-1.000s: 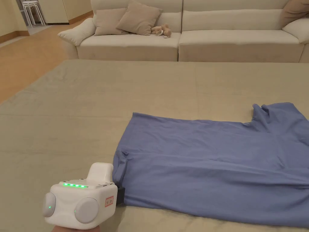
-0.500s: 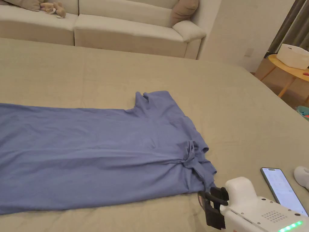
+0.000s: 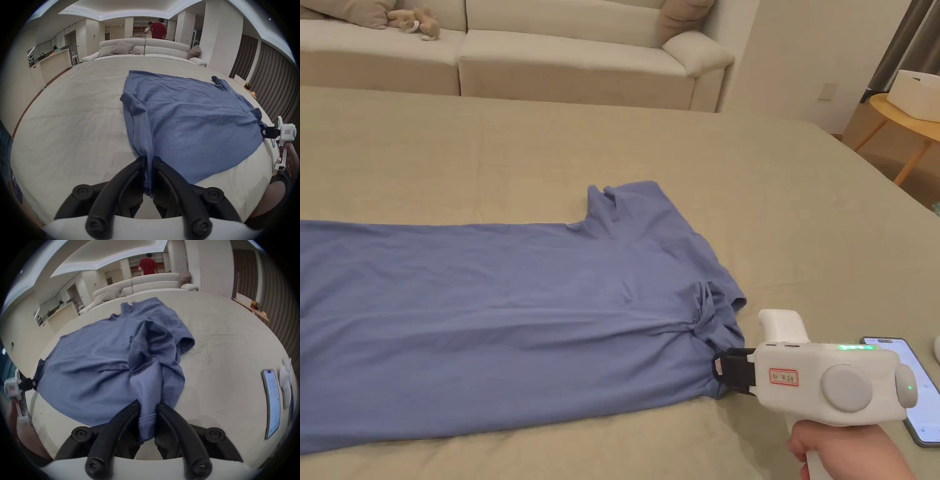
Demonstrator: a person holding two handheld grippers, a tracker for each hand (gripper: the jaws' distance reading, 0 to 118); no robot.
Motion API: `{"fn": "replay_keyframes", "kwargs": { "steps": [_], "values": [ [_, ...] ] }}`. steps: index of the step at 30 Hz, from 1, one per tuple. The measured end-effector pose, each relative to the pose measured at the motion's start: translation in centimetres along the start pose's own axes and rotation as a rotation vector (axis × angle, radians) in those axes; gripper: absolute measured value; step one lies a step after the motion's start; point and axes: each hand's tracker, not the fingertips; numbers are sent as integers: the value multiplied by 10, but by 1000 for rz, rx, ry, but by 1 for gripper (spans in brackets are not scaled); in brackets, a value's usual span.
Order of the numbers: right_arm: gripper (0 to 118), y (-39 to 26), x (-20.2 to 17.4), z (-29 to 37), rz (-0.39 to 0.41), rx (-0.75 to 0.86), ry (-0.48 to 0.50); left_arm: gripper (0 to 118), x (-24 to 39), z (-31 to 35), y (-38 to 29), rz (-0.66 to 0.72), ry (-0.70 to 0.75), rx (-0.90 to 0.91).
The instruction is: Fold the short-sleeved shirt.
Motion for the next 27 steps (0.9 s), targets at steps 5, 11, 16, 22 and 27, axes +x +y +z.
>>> {"fn": "replay_keyframes", "kwargs": {
  "steps": [5,11,16,22,27],
  "values": [
    [9,0,-6,28,8,69,16,10,-7,15,2,22,-9,21],
    [9,2,-23,100,65,130,58,10,0,72,4,92,-52,77],
    [9,-25,-23,153,121,134,47,10,-3,103,-20,63,-53,101],
    [9,-92,-9,176,213,44,-13,10,-21,130,-82,78,-91,41],
    [9,-136,-1,150,205,-17,-41,10,-23,108,-118,106,-99,-53]
  ]
}}
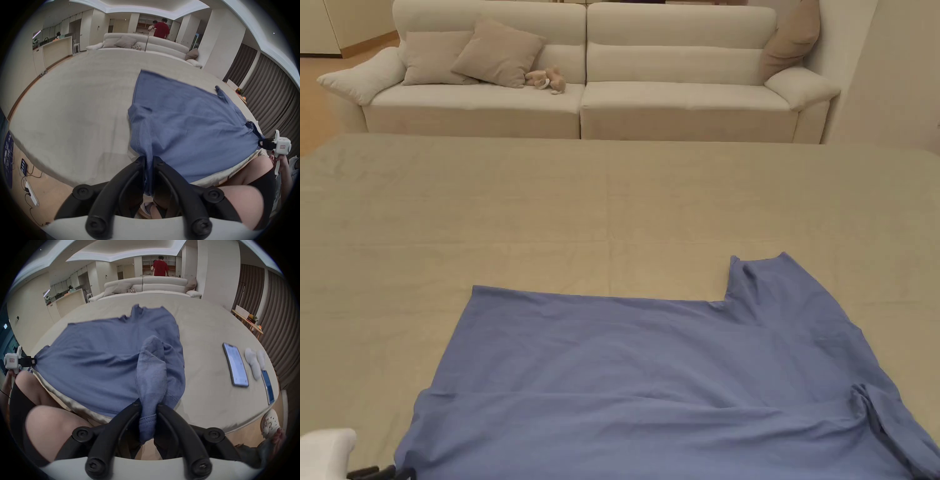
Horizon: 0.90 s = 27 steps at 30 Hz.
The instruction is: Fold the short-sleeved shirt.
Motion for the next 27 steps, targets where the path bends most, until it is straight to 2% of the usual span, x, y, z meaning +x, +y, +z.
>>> {"fn": "replay_keyframes", "kwargs": {
  "steps": [4,5,6,7,8,9,10,13,15,17,18,19,20,21,23,24,25,27],
  "values": [
    [10,-10,-4,-17,-34,-28,-10,10,-1,-9,-8,-3,9,-9],
    [13,-10,-5,-20,-30,-30,-16,10,-1,-8,-5,-8,6,-7],
    [27,-9,-6,-20,-27,-30,-21,13,-1,-8,-3,-16,4,-8],
    [57,-8,-7,-20,-20,-28,-35,37,-1,-6,-2,-24,4,-12],
    [77,-5,-8,-16,-1,-9,-80,70,1,-2,-2,-42,25,3],
    [81,-3,-8,-11,12,12,-110,95,3,5,0,-68,92,56],
    [82,0,-9,0,11,38,-107,104,5,14,2,-90,112,101],
    [83,13,-12,36,-21,195,-115,104,11,49,17,-98,56,252],
    [84,23,-13,57,-16,276,-98,104,13,64,31,-97,58,254],
    [81,34,-23,78,-6,359,-75,101,22,79,42,-110,52,287],
    [69,37,-27,86,3,399,-43,95,27,84,45,-134,31,321],
    [37,39,-32,93,14,451,-29,72,43,93,46,-146,32,369],
    [2,42,-41,96,10,481,-63,38,49,96,47,-156,50,401],
    [0,42,-48,97,10,498,-104,2,54,95,47,-148,80,424],
    [0,47,-60,91,24,464,39,0,60,90,47,-131,60,426],
    [0,49,-67,87,30,458,43,0,61,85,49,-131,30,406],
    [0,50,-78,81,66,464,-23,0,63,75,52,-134,26,387],
    [0,57,-84,73,86,444,-9,0,67,59,62,-155,29,360]
  ]
}}
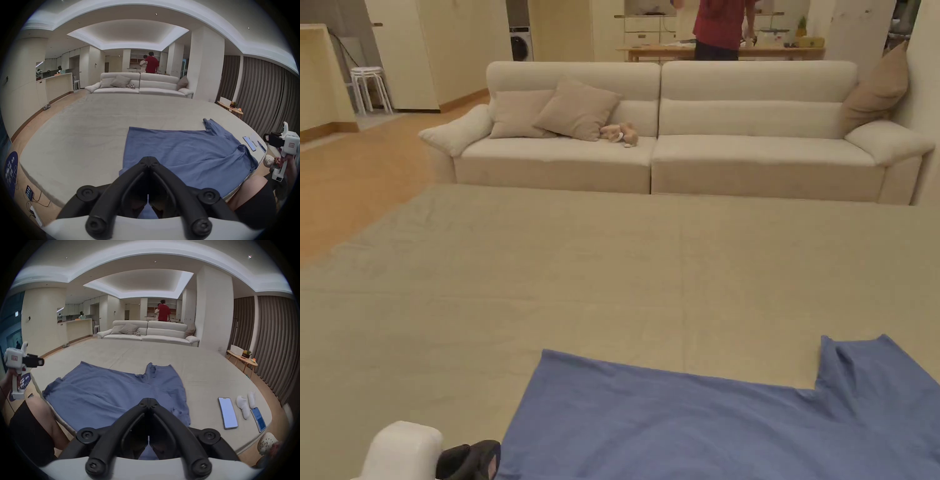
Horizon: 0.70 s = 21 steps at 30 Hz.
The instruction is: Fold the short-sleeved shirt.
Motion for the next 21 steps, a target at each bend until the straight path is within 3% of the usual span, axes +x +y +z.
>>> {"fn": "replay_keyframes", "kwargs": {
  "steps": [4,8,11,12,14,15,17,21],
  "values": [
    [0,6,2,-25,-71,-12,35,0,-12,-67,29,14,-50,-76],
    [0,15,7,-44,-58,-9,32,0,-43,-156,78,24,-8,-125],
    [0,17,8,-55,-53,-21,39,0,-60,-219,98,36,15,-270],
    [0,17,9,-58,-53,-30,42,10,-67,-239,100,65,-24,-316],
    [0,18,9,-66,-53,-46,47,88,-76,-267,99,118,-49,-374],
    [0,18,8,-68,-51,-51,49,88,-76,-277,97,110,-39,-390],
    [0,19,9,-73,-47,-61,54,115,-69,-281,93,57,-44,-381],
    [0,19,11,-80,-51,-73,59,116,-64,-308,87,-17,-2,-386]
  ]
}}
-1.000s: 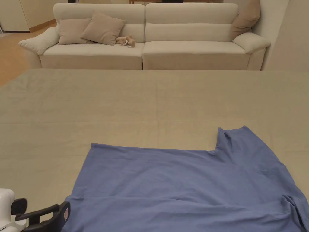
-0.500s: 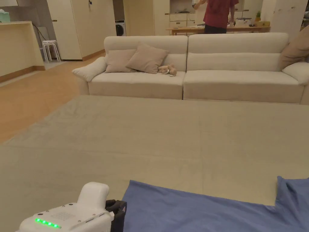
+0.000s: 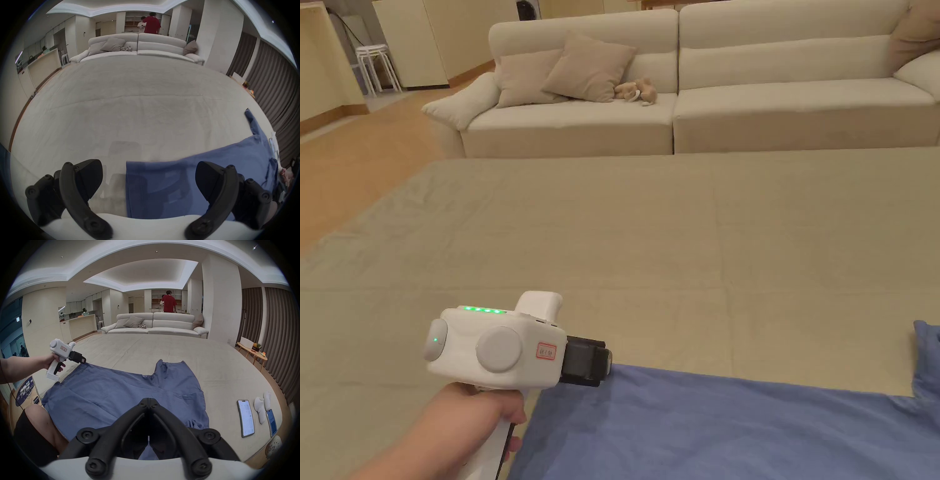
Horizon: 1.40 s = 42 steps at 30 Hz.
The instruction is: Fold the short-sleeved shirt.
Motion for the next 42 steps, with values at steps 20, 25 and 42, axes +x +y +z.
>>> {"fn": "replay_keyframes", "kwargs": {
  "steps": [20,25,42],
  "values": [
    [0,3,33,-7,-23,-43,34,5,39,20,-24,-99,-17,25],
    [0,40,102,-73,-35,-169,-105,5,45,49,-26,-69,-45,70],
    [4,35,158,-229,-111,-577,-92,5,42,41,-20,-82,-41,31]
  ]
}}
